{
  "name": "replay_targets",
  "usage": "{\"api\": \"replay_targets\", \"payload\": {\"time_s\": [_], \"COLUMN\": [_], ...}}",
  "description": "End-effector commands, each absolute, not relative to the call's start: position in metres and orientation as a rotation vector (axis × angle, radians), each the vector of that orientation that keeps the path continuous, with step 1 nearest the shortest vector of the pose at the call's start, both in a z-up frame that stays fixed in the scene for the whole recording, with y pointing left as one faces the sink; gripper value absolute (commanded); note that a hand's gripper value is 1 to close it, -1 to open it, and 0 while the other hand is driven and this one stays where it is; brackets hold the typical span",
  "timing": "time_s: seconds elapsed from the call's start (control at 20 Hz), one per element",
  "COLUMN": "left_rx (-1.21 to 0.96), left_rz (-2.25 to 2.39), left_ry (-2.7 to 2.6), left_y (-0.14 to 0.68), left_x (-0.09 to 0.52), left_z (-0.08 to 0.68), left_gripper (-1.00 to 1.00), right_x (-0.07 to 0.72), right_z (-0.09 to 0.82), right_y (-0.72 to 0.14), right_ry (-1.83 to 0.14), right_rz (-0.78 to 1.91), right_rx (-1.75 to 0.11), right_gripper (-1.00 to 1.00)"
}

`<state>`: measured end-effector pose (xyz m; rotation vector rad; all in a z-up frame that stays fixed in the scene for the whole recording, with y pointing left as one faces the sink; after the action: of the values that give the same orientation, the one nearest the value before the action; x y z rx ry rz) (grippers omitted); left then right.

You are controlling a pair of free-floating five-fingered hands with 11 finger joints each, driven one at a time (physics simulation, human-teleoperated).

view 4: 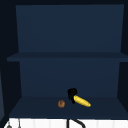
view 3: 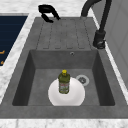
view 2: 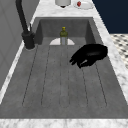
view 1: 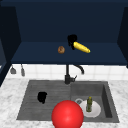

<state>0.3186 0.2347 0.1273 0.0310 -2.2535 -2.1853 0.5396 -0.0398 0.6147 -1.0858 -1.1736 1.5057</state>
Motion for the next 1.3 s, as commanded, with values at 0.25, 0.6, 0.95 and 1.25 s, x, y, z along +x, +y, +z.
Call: {"api": "replay_targets", "payload": {"time_s": [0.25,0.6,0.95,1.25], "left_rx": [0.031,0.031,0.031,0.031], "left_rz": [-2.185,-2.185,-2.185,-2.185], "left_ry": [-2.253,-2.253,-2.253,-2.253], "left_y": [0.235,0.235,0.235,0.235], "left_x": [0.319,0.319,0.319,0.319], "left_z": [0.127,0.127,0.127,0.127], "left_gripper": [0.00,0.00,0.00,0.00], "right_x": [0.478,0.511,0.528,0.528], "right_z": [0.610,0.585,0.552,0.572], "right_y": [-0.060,-0.064,-0.064,-0.074], "right_ry": [-1.332,-1.450,-1.448,-1.619], "right_rz": [1.533,1.623,1.652,1.582], "right_rx": [-1.070,-1.033,-0.991,-0.896], "right_gripper": [1.00,1.00,1.00,-1.00]}}
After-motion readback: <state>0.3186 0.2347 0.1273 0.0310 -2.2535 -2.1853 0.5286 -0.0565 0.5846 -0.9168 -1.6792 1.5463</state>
